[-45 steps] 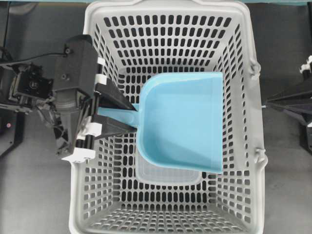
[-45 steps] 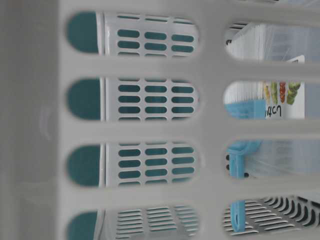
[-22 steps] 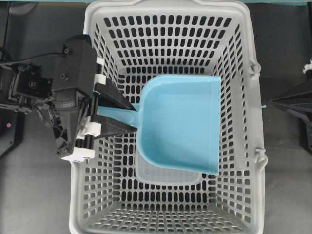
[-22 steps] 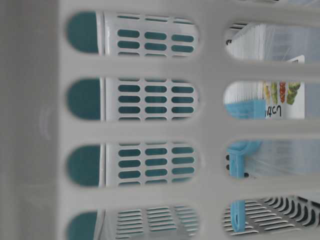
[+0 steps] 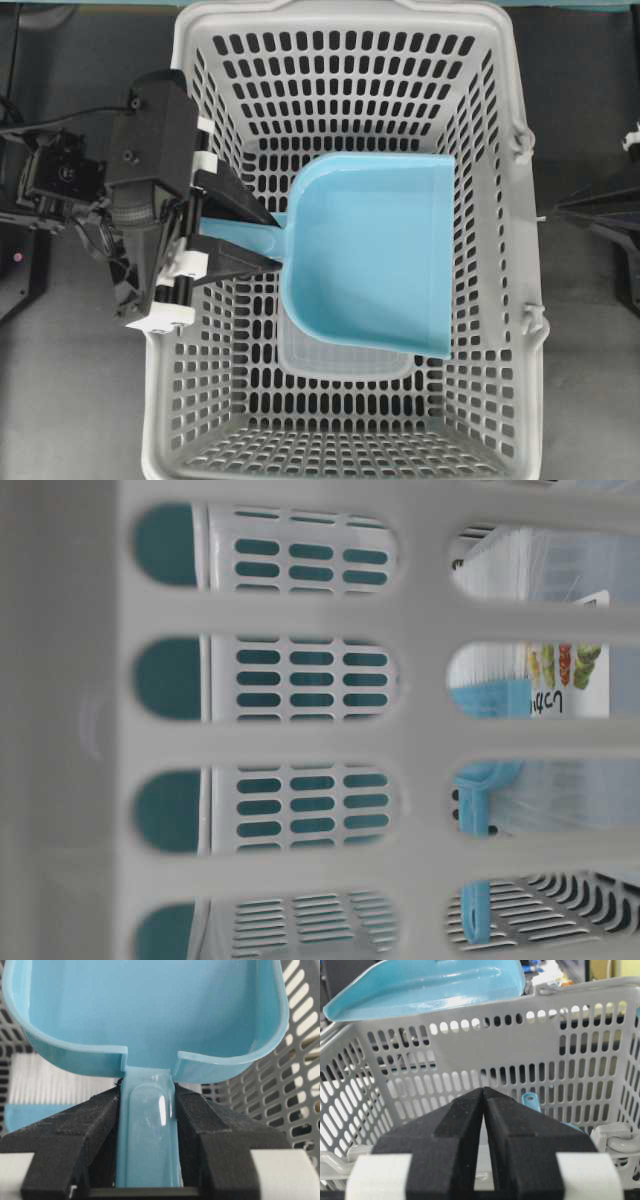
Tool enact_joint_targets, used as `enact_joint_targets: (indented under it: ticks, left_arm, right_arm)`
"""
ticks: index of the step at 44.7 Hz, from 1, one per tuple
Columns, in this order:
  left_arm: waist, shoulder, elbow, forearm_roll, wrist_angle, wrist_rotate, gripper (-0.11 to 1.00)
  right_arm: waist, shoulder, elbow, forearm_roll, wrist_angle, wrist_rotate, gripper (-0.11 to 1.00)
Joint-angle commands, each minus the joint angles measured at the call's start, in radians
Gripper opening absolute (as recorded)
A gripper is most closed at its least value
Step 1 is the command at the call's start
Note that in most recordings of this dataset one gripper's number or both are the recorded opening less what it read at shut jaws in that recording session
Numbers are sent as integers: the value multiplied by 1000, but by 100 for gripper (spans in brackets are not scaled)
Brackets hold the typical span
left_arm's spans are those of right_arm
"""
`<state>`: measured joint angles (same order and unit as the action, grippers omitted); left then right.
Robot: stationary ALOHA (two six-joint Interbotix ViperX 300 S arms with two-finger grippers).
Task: Pick up the dustpan from the shopping basket with the left arm.
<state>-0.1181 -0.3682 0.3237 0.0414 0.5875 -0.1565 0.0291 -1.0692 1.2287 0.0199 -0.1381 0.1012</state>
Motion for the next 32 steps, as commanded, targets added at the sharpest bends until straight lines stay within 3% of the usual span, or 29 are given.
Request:
enact_joint_targets:
  ticks: [1,32]
  left_arm:
    - [0,-11,-12,3,-11,-2,29]
    - [-2,-8,-6,3,-11,-2,29]
  right_arm:
    - [3,6,-12,5,-5,2,0]
    - [2,0,-5,5,-5,2,0]
